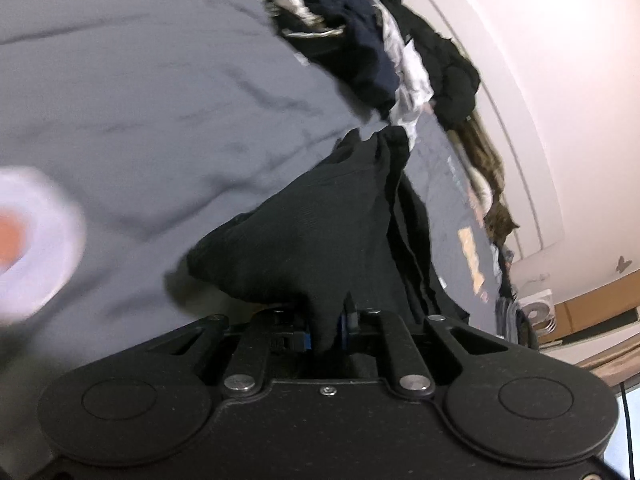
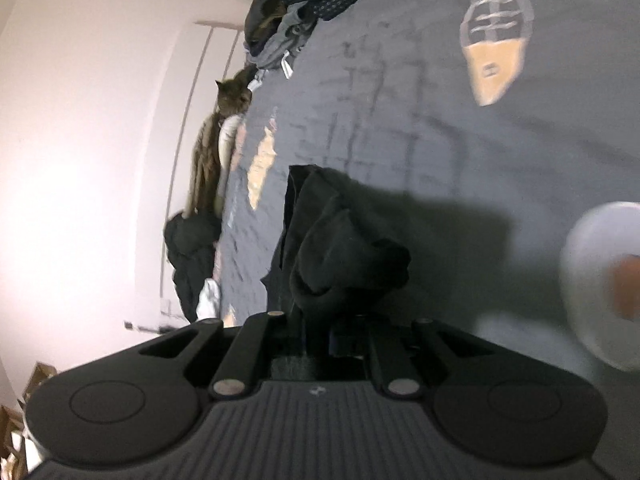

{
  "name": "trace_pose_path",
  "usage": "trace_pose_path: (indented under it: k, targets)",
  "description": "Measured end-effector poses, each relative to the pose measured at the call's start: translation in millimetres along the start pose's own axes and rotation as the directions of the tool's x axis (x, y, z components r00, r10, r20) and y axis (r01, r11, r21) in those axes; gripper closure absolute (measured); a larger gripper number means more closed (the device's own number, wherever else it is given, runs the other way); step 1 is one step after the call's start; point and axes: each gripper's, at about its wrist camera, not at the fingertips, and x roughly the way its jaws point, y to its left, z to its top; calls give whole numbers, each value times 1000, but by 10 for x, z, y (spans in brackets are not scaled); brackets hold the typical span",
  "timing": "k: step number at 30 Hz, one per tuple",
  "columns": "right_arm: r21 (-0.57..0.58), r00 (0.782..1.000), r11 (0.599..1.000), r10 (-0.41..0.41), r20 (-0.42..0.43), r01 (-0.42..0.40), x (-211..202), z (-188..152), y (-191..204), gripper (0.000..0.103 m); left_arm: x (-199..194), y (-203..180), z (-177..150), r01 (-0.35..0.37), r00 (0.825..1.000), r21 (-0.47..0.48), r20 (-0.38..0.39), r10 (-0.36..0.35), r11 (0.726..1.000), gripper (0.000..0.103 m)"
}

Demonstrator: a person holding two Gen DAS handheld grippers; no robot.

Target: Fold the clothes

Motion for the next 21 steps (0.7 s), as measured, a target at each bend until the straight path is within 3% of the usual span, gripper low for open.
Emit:
trace_pose_path:
  k: [5,9,11,12,14,16,19,21]
  targets:
    - [-10,999,999,-41,-6,40,-604,-121,-111,94,-537,206,-353,-67,997,2,-37,67,998,91]
    - [-109,994,988,-111,-18,109,-995,-223,-173,94,-836,343,-539,-114,991,20,-63,115,993,90]
    - [-161,986,974,-164,-23,159,-1120,-263,-205,92,-913,338,-570,-164,982,57,-82,169,985,82]
    - [-209,978,958,-208,-32,197,-1158,-280,-203,91,-957,322,-582,-193,976,87,-86,200,977,79]
    - [-299,952,911,-306,-27,285,-1210,-312,-177,89,-1095,273,-599,-234,967,156,-66,247,960,62]
    - [-383,941,869,-338,2,313,-1349,-343,-138,84,-1290,239,-610,-259,963,201,-20,268,945,51]
    - [-499,940,800,-321,111,332,-1589,-424,-18,62,-1589,131,-617,-264,964,270,83,251,926,48]
    - [-552,945,768,-282,165,325,-1695,-467,64,55,-1701,17,-615,-251,968,339,120,223,907,48]
